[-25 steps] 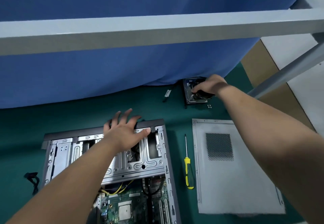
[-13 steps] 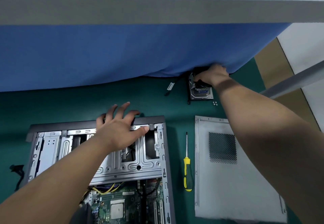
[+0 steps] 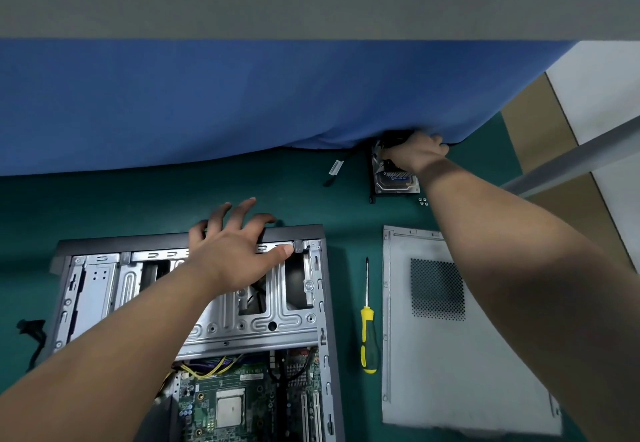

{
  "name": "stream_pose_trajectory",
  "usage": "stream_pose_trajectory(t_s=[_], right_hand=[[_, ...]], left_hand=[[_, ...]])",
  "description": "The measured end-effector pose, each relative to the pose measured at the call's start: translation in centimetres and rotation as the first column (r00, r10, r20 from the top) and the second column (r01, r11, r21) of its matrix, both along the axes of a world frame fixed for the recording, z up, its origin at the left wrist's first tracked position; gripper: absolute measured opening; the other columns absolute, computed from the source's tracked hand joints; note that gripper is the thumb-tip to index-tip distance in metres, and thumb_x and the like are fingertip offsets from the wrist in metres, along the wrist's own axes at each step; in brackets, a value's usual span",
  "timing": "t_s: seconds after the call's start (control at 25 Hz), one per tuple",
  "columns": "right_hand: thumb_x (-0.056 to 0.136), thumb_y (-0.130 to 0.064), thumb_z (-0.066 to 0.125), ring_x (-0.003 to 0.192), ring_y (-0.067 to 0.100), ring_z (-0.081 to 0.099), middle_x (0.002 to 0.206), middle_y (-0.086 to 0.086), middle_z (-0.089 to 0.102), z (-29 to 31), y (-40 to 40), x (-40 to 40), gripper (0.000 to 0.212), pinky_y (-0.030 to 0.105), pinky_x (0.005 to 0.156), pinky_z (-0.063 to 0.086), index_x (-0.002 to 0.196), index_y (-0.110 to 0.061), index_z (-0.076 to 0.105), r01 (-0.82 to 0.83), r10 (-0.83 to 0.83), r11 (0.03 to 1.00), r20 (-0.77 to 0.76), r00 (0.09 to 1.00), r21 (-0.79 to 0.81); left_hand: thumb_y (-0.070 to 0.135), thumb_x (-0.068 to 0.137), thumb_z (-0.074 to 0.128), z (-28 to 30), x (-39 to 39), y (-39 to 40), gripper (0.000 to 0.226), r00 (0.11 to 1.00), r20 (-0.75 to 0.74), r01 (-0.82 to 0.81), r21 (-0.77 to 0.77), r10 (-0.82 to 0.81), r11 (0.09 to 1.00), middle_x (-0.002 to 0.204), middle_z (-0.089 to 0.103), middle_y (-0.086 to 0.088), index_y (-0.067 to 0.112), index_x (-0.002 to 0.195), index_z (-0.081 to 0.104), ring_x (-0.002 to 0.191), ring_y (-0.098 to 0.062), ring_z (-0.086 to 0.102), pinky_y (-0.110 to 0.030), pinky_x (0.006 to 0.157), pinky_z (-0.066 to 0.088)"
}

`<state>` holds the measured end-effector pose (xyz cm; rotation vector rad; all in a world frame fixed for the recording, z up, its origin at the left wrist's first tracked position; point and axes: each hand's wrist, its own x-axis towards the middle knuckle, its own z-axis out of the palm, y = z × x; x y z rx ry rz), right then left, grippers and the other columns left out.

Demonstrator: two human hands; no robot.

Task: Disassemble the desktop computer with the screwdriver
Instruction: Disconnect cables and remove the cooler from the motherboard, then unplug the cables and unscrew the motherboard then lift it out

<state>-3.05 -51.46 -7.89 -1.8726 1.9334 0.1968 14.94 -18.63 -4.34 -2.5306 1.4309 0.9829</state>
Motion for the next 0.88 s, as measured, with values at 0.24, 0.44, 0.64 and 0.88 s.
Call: stream_pose_trajectory(t_s=[0.24, 0.44, 0.64, 0.88], right_hand=[[0.081, -0.06, 0.072, 0.135, 0.037, 0.036, 0.148, 0.011, 0.034, 1.9, 6.6, -2.9, 0.068, 0.047, 0.113, 0.034, 0.131, -0.019, 0.052, 0.019, 0.003, 0.996, 0.237, 0.972, -0.093], [0.09, -0.045, 0.071, 0.128, 0.027, 0.048, 0.135, 0.007, 0.048, 3.7, 20.7, -6.6, 0.05, 0.039, 0.11, 0.039, 0.127, -0.014, 0.058, -0.054, 0.07, 0.997, 0.417, 0.906, -0.052], [0.099, -0.046, 0.06, 0.128, 0.01, 0.048, 0.14, -0.007, 0.049, 5.8, 34.4, -7.8, 0.046, 0.037, 0.115, 0.04, 0.138, -0.023, 0.052, -0.231, 0.216, 0.973, 0.488, 0.846, -0.031], [0.102, -0.037, 0.054, 0.157, 0.031, 0.011, 0.17, 0.0, -0.016, 4.2, 42.9, -9.6, 0.077, 0.048, 0.124, 0.027, 0.163, -0.029, 0.009, -0.561, 0.57, 0.821, 0.114, 0.814, -0.107]], left_hand=[[0.092, 0.081, 0.03, -0.2, 0.1, -0.2, 0.074, 1.0, 0.002, 0.004, 0.01, -0.004, 1.0, 0.169, 0.0, 0.02, 0.057, 0.146, 0.027, 0.156, -0.017, -0.01, -0.051, 0.12, 0.004], [0.091, 0.084, 0.032, 0.0, 0.0, -0.1, 0.078, 1.0, -0.007, 0.023, 0.004, -0.023, 1.0, 0.171, 0.0, 0.015, 0.052, 0.151, 0.028, 0.156, -0.018, -0.014, -0.055, 0.12, 0.004], [0.074, 0.094, 0.044, 0.2, 0.3, 3.2, 0.074, 0.982, -0.034, 0.169, -0.258, -0.184, 0.951, 0.172, 0.004, 0.012, 0.047, 0.159, 0.021, 0.157, -0.01, -0.007, -0.051, 0.122, -0.005], [0.065, 0.1, 0.035, -0.6, 1.4, 15.4, 0.064, 0.954, 0.052, 0.292, -0.392, -0.296, 0.872, 0.172, 0.007, 0.013, 0.039, 0.158, 0.028, 0.158, -0.009, 0.0, -0.045, 0.126, 0.002]])
